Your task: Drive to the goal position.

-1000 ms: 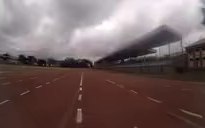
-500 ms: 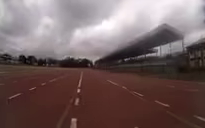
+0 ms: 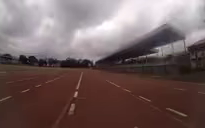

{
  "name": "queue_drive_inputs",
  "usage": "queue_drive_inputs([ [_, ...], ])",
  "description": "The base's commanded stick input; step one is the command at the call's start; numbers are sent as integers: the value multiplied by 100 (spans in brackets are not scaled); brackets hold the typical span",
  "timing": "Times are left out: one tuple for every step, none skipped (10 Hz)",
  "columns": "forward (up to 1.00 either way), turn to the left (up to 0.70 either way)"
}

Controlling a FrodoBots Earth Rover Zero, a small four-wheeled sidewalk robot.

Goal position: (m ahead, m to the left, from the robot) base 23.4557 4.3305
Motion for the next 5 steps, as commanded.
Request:
queue_drive_inputs([
  [70, 0],
  [70, 0],
  [70, 0],
  [70, 0],
  [70, 0],
])
